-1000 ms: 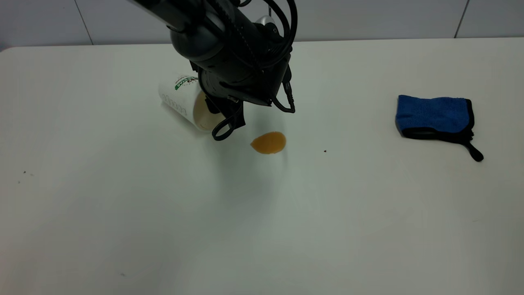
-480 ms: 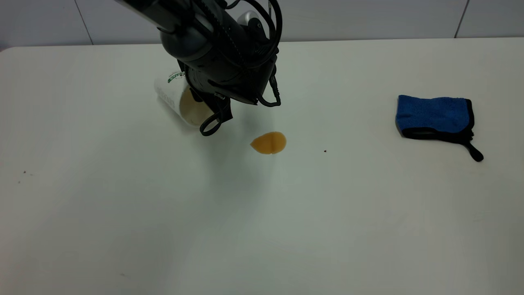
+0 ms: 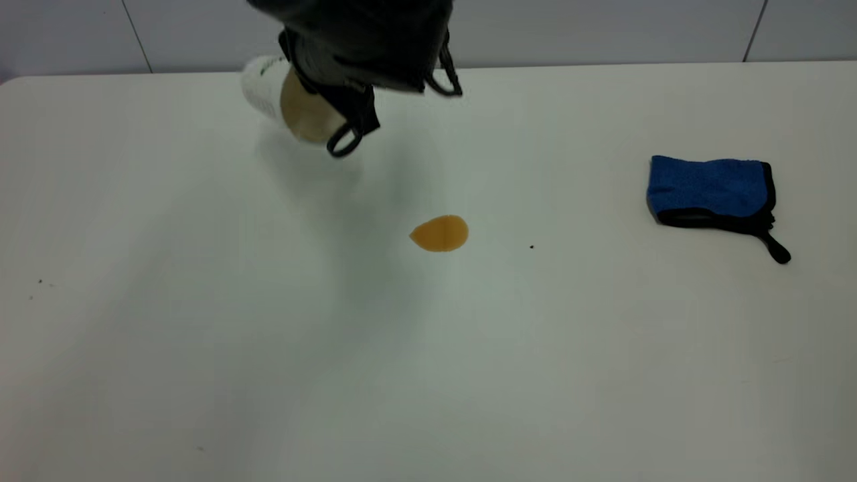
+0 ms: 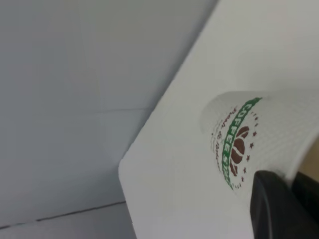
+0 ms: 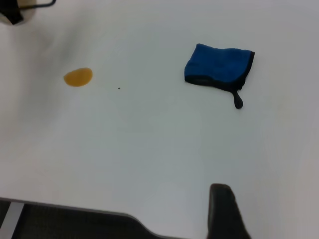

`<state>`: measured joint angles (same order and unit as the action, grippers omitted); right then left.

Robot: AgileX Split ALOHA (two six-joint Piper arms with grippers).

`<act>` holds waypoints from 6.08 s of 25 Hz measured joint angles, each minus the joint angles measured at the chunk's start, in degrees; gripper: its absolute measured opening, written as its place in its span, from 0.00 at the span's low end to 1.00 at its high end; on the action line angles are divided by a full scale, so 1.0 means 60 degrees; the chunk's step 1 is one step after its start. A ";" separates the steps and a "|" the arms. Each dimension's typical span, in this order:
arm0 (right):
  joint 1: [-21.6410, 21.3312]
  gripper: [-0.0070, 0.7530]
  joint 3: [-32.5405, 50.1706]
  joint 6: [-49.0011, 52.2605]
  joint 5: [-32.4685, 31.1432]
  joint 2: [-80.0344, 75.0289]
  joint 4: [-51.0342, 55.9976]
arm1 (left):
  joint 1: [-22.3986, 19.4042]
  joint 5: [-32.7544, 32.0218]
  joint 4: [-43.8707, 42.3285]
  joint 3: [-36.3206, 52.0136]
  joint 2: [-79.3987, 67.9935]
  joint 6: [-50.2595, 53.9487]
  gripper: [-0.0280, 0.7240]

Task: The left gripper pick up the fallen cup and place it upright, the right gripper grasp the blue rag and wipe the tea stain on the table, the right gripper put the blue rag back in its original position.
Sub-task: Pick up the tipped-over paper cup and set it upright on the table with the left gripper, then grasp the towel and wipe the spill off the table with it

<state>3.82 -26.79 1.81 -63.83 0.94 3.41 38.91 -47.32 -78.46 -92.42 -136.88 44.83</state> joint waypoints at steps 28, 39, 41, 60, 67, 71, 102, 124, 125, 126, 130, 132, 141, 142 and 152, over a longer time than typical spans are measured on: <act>0.0000 0.65 0.0000 0.0000 0.0000 0.0000 0.0000 | -0.5034 0.2379 1.9344 0.0000 0.1058 -1.1636 0.06; 0.0000 0.65 0.0000 0.0000 0.0000 0.0000 0.0000 | -0.5144 0.2527 1.9709 0.0000 0.0459 -1.1894 0.08; 0.0000 0.65 0.0000 0.0000 0.0000 0.0000 0.0000 | -0.5144 0.2534 1.9728 0.0000 0.0461 -1.1893 0.11; 0.0000 0.65 0.0000 0.0000 0.0000 0.0000 0.0000 | -0.5144 0.2709 1.9421 -0.0051 0.0763 -1.1893 0.72; 0.0000 0.65 0.0000 0.0000 0.0000 0.0000 0.0000 | -0.5144 0.0785 1.7127 -0.0301 0.2676 -1.1305 0.72; 0.0000 0.65 0.0000 0.0000 0.0000 0.0000 0.0000 | -0.5144 -0.0623 1.4699 -0.0322 0.4417 -0.9600 0.72; 0.0000 0.65 0.0000 0.0000 0.0000 0.0000 0.0000 | -0.6022 -0.2475 1.3260 1.0507 1.7174 -0.7939 0.72; 0.0000 0.65 0.0000 0.0000 0.0000 0.0000 0.0000 | -0.7030 -0.2821 1.3260 1.0758 2.2981 -0.7939 0.72; 0.0000 0.65 0.0000 0.0000 0.0000 0.0000 0.0000 | -0.7030 -0.2834 1.3260 1.0758 2.2981 -0.7939 0.72; 0.0000 0.65 0.0000 0.0000 0.0000 0.0000 0.0000 | -0.7030 -0.2834 1.3260 1.0758 2.2981 -0.7939 0.72; 0.0000 0.65 0.0000 0.0000 0.0000 0.0000 0.0000 | -0.7030 -0.2834 1.3260 1.0758 2.2981 -0.7939 0.72; 0.0000 0.65 0.0000 0.0000 0.0000 0.0000 0.0000 | -0.7030 -0.2834 1.3260 1.0758 2.2981 -0.7930 0.72; 0.0000 0.65 0.0000 0.0000 0.0000 0.0000 0.0000 | -0.7030 -0.2836 1.3260 1.0758 2.2981 -0.7930 0.72; 0.0000 0.65 0.0000 0.0000 0.0000 0.0000 0.0000 | -0.7030 -0.2836 1.3260 1.0758 2.2981 -0.7930 0.72; 0.0000 0.63 -0.0523 0.0223 -0.0009 -0.1026 -0.0909 | -0.7030 -0.2836 1.3260 1.0758 2.2981 -0.7930 0.72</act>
<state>3.82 -29.93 3.14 -63.88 -5.22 -2.05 -3.26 -64.34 1.10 -27.87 1.01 -2.75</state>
